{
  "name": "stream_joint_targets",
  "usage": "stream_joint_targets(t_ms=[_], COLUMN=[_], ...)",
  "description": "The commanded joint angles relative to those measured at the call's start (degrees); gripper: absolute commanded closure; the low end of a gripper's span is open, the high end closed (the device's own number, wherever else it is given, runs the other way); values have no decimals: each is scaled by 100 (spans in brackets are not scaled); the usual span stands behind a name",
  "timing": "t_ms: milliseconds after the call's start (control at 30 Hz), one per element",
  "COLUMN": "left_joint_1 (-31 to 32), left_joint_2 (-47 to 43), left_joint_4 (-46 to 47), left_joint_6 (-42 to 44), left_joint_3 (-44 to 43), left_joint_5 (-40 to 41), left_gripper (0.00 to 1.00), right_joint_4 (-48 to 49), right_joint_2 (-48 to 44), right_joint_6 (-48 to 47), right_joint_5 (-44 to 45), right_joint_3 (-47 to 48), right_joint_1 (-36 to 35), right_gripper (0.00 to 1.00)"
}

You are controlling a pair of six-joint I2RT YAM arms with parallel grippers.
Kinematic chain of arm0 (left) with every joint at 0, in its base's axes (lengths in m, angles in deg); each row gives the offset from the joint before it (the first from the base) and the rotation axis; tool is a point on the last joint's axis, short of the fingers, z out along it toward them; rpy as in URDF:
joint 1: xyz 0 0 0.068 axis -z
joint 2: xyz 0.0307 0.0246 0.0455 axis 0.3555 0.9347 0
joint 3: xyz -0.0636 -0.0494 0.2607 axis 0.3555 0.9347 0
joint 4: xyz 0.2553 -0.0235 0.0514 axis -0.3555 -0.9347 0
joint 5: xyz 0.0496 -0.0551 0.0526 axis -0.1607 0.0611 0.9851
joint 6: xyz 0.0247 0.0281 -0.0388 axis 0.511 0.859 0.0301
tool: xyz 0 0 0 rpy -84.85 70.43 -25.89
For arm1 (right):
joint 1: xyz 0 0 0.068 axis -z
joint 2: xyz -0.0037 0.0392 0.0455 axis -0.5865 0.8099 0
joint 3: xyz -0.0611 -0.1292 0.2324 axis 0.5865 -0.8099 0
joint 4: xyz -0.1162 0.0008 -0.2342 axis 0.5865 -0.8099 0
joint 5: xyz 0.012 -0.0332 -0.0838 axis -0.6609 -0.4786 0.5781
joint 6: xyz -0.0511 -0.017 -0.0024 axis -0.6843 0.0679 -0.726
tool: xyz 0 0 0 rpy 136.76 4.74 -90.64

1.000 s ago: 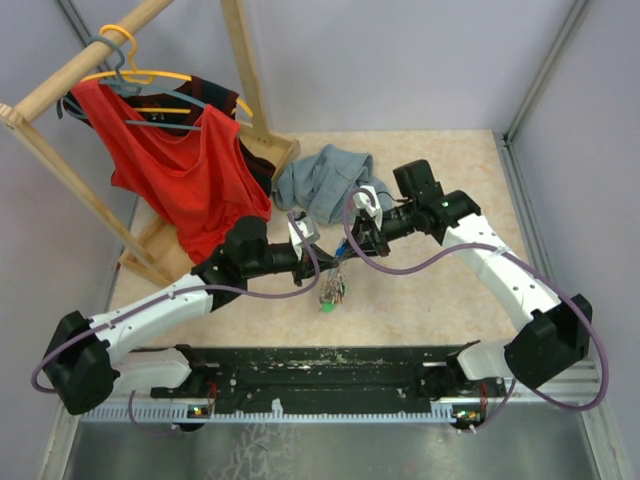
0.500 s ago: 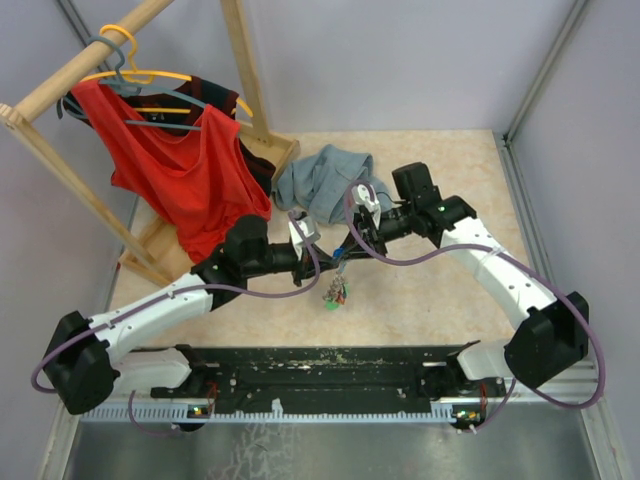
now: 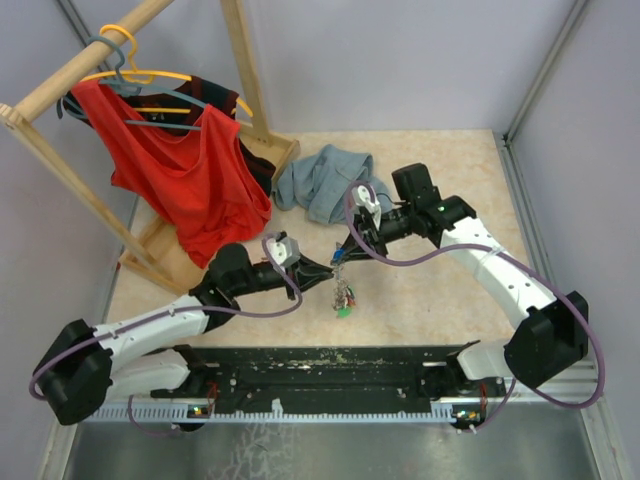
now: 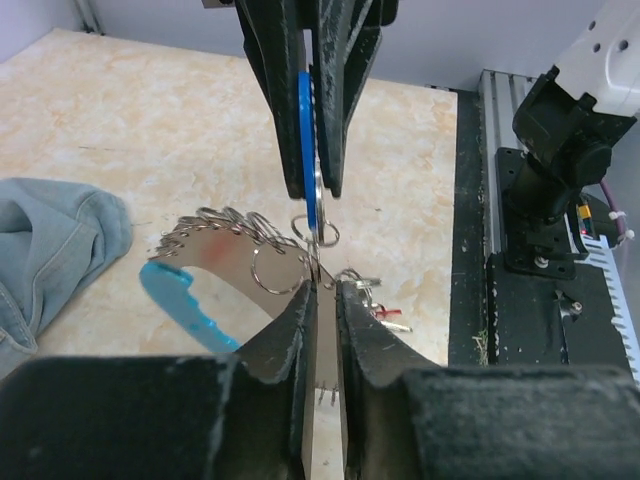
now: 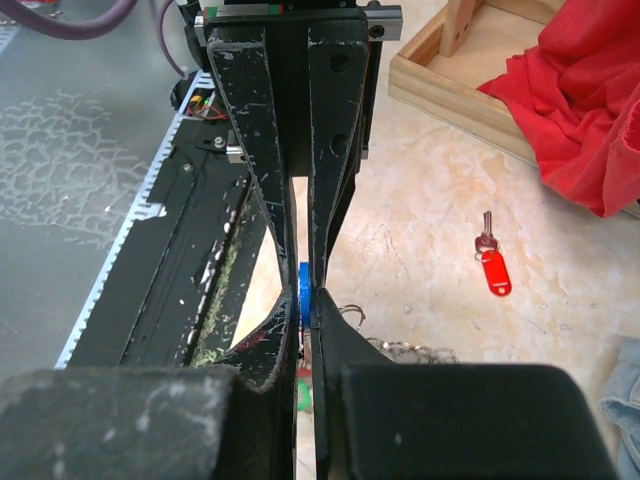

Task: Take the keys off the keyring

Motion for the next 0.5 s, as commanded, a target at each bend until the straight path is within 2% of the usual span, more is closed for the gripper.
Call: stream_joint_targets(t_ms=[0,133,333,467], left_joint_1=[17,17,139,452], left_joint_2=[-192,-137,90,241], left_joint_4=[1645,2828,3729,3824], left_joint_6=[-113,-344,-609,-315], left_joint_3=[558,1134,1432,1419], left_joint_5=[-139,-165,4,306], left_gripper=[79,67,67,67], right_joint_4=[-198,-335,-518,-645], right_joint_2=[-13,-4,9,13], right_joint_6=[-486,-684,-927,-1066], right_joint_5=[-425,-468,-494,-488], right_joint_3=[222,235,274,304], right_joint_1=[31,26,31,31], right_gripper=[100,100,100,100])
